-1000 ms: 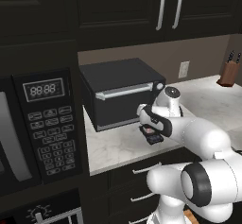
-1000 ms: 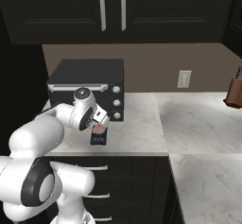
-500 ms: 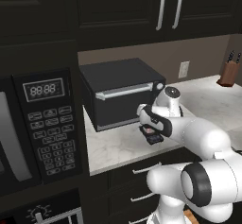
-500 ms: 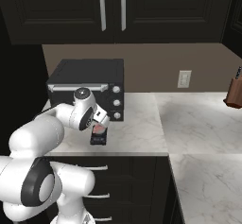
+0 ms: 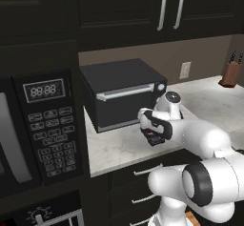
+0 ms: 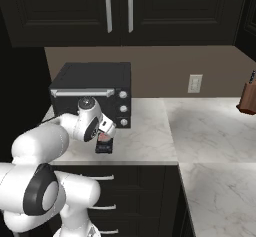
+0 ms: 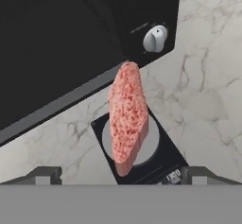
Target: Take the steak from the fridge and place it on the digital scale on the counter by the fridge. Wait a few seconds for a reading, then move it to the plate on the dining counter.
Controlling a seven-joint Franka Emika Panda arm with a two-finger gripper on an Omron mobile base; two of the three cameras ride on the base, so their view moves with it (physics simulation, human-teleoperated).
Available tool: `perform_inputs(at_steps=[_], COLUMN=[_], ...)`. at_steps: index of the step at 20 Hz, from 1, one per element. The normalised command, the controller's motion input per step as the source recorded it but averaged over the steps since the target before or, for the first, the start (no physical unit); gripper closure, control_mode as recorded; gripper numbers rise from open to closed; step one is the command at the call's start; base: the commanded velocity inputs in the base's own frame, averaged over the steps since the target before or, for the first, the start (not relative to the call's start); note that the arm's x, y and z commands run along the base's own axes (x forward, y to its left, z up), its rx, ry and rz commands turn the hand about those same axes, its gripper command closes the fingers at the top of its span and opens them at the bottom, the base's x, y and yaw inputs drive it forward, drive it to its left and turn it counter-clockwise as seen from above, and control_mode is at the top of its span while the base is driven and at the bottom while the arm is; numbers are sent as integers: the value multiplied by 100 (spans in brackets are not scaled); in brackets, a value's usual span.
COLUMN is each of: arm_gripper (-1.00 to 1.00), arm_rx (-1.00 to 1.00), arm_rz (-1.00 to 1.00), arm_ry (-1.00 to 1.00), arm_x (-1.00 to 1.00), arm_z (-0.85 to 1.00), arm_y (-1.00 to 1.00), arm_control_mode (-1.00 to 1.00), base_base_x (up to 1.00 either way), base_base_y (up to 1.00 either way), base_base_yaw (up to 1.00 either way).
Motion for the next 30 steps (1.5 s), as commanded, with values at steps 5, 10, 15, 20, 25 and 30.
perform_inputs(at_steps=[5, 10, 15, 20, 25, 30], arm_gripper=[-100, -100, -100, -100, -100, 100], arm_rx=[-3, 0, -1, -1, -3, -5], arm_rz=[0, 0, 0, 0, 0, 0], arm_ry=[0, 1, 0, 1, 3, 6], arm_x=[5, 15, 13, 12, 15, 18], arm_z=[-27, -15, -13, -14, -16, -22], arm_y=[0, 0, 0, 0, 0, 0], arm_control_mode=[-100, -100, -100, -100, -100, -100], base_base_x=[0, 0, 0, 0, 0, 0], base_base_y=[0, 0, 0, 0, 0, 0], base_base_yaw=[0, 0, 0, 0, 0, 0])
